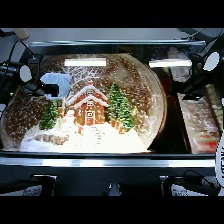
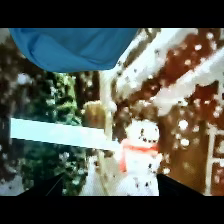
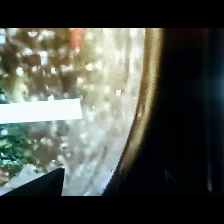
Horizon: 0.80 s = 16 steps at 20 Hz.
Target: Fold the shirts.
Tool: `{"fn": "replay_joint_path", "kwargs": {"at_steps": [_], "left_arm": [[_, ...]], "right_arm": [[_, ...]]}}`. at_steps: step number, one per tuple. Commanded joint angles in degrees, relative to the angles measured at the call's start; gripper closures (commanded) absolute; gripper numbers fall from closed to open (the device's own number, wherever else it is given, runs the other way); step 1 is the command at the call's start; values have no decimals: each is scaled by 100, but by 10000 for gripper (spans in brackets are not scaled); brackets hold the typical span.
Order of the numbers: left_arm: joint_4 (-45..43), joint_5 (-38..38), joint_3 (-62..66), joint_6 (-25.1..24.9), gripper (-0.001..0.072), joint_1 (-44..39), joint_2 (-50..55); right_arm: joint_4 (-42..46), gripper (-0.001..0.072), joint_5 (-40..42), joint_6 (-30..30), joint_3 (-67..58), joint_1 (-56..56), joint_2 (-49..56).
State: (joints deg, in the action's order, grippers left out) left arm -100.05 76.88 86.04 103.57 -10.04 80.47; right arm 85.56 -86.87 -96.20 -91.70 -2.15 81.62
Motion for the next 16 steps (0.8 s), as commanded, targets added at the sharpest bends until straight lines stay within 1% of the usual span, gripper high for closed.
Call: {"fn": "replay_joint_path", "kwargs": {"at_steps": [1,14,15,16], "left_arm": [[0,0,-2,-2,-12,-2,-4],[0,0,-2,-2,-12,-2,-4],[2,-39,-4,26,-12,-2,-4],[2,-380,-15,105,-12,-4,7]], "right_arm": [[0,36,0,-2,-7,4,4],[0,36,0,-2,-7,4,4],[0,36,0,-2,-7,4,4],[-2,36,2,-9,-7,4,4]]}}
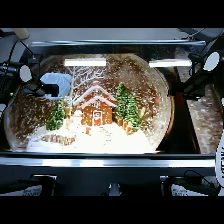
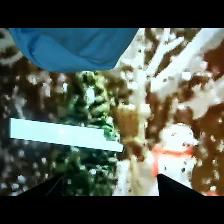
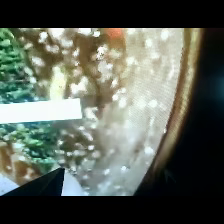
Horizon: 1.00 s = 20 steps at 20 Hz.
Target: Fold the shirts.
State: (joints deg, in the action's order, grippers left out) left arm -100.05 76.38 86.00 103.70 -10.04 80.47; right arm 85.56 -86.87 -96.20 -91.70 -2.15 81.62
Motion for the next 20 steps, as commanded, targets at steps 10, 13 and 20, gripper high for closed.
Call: {"fn": "replay_joint_path", "kwargs": {"at_steps": [10,13,20], "left_arm": [[-129,-2465,503,96,69,404,822],[1093,-1434,1650,94,28,1187,2116],[2225,-1939,2002,157,197,1624,3274]], "right_arm": [[-9,36,1325,-66,-7,4,4],[-136,37,1379,-66,-7,4,4],[-306,36,1298,-63,-7,4,4]]}}
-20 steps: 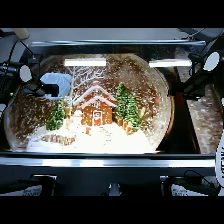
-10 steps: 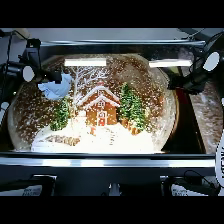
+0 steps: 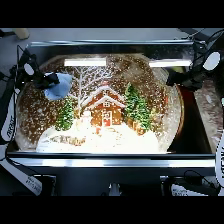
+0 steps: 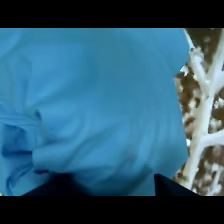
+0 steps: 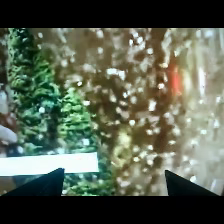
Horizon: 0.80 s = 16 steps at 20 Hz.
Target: Fold the shirts.
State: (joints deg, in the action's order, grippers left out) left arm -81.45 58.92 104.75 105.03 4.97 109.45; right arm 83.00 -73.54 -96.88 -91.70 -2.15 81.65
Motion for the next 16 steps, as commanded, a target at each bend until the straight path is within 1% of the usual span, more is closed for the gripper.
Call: {"fn": "replay_joint_path", "kwargs": {"at_steps": [1,2,3,4,6,8,9,10,12,14,15,16], "left_arm": [[367,-267,127,24,387,125,387],[407,-264,133,13,633,125,361],[494,-247,149,-42,670,122,284],[566,-302,160,-229,670,96,136],[566,-328,343,-927,671,-70,-426],[566,-369,474,-1626,672,-391,-1349],[588,-494,476,-1805,672,-649,-1974],[647,-673,476,-1902,672,-973,-2599],[649,-1176,474,-1893,671,-1738,-3637],[557,-1744,472,-1893,672,-2566,-4282],[308,-1832,472,-1851,672,-2918,-4437],[-184,-1694,472,-1572,672,-3217,-4494]], "right_arm": [[-50,36,-42,4,-7,4,2],[-48,36,-37,4,-7,4,2],[-48,36,-20,4,-7,4,2],[-48,36,31,4,-7,4,2],[-48,38,236,74,-9,4,0],[-37,38,345,275,-17,4,-120],[-35,38,352,385,-55,4,-264],[-9,38,385,485,-120,4,-498],[48,39,522,527,-313,4,-1139],[59,40,514,511,-597,4,-1856],[57,40,470,444,-658,4,-2212],[59,41,387,345,-662,4,-2573]]}}
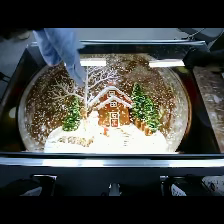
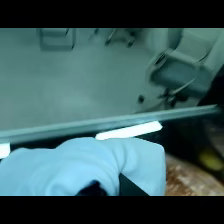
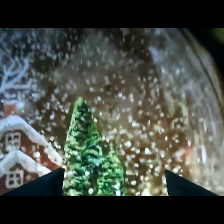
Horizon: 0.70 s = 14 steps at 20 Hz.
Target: Fold the shirts.
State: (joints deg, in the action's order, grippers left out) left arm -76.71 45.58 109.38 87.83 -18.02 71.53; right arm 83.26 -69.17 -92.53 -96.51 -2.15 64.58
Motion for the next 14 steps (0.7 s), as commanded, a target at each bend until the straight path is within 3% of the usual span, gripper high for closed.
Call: {"fn": "replay_joint_path", "kwargs": {"at_steps": [1,2,4,6,8,10,14], "left_arm": [[-1132,-17,-15,579,672,-1104,-680],[-1425,437,-157,1003,672,-1215,-616],[-1462,1137,-846,1287,672,-1342,-459],[-1464,1176,-2068,1440,672,-1471,-326],[-1460,839,-3445,1869,672,-1491,-136],[-1456,437,-4492,2253,672,-1488,129],[-1469,579,-4937,2236,671,-1460,330]], "right_arm": [[37,41,-302,-87,-181,4,-1150],[39,41,-704,-92,-181,4,-1320],[85,41,-1978,-138,-166,4,-1362],[83,41,-2712,-151,264,4,-1217],[-140,41,-2535,-146,1360,4,-1130],[-529,41,-1790,-146,2796,7,-1110],[-2170,38,-503,116,5088,76,-791]]}}
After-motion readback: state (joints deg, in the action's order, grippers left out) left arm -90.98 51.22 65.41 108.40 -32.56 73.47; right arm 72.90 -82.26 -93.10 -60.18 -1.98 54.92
